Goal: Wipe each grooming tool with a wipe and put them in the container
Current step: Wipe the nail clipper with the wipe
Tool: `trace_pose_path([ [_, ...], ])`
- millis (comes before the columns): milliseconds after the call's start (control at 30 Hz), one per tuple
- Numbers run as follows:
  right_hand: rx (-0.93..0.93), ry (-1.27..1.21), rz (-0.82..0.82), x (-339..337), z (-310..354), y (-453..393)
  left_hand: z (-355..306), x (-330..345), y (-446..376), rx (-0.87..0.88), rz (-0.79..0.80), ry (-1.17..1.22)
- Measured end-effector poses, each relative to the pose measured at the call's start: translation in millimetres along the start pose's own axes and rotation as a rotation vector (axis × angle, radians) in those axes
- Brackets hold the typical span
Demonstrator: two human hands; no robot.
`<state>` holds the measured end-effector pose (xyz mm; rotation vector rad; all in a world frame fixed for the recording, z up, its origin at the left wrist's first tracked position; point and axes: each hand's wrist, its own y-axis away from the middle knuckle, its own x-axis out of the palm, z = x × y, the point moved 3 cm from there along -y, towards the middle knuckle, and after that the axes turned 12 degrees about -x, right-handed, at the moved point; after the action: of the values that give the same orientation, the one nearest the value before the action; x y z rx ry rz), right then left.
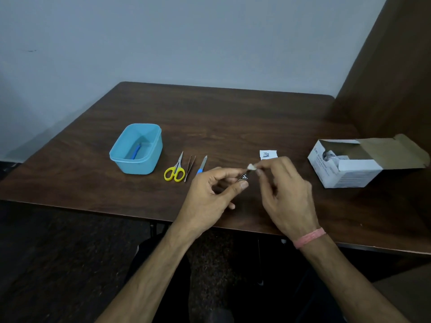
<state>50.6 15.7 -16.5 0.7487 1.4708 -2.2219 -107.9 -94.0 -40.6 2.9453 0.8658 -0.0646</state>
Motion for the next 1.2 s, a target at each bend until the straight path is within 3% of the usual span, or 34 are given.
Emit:
trace_pose_path([
  [100, -0.125, -0.024, 0.040, 3.1, 5.8, 0.9, -1.0, -1.0, 0.3, 0.015, 0.010, 0.009],
  [200, -0.066, 0.016, -0.005, 0.4, 0.6, 0.8, -1.7, -0.7, -0.1, 0.016, 0.034, 0.040],
  [333, -0.148, -0.021, 0.048, 0.0, 5.3, 2.9, -2.2, -0.8, 0.5, 0.011, 0.054, 0.029],
  [733, -0.048, 0.058, 0.044, 5.3, -8.1, -0.3, 1.1, 1.2, -3.7, 0.018, 0.029, 0.006],
  [900, 0.012, 0.054, -0.041, 0.4, -7.5, 1.3, 2.7, 3.0, -3.2, 0.004, 0.013, -0.042],
  [1033, -0.096, -0.019, 0.050, 3.1, -3.4, 2.9, 3.7, 3.9, -4.1, -0.004, 0.005, -0.044],
  [1200, 0.014, 0.022, 0.034, 3.7, -13.4, 1.8, 0.4, 3.8, -2.3, 0.006, 0.029, 0.000],
])
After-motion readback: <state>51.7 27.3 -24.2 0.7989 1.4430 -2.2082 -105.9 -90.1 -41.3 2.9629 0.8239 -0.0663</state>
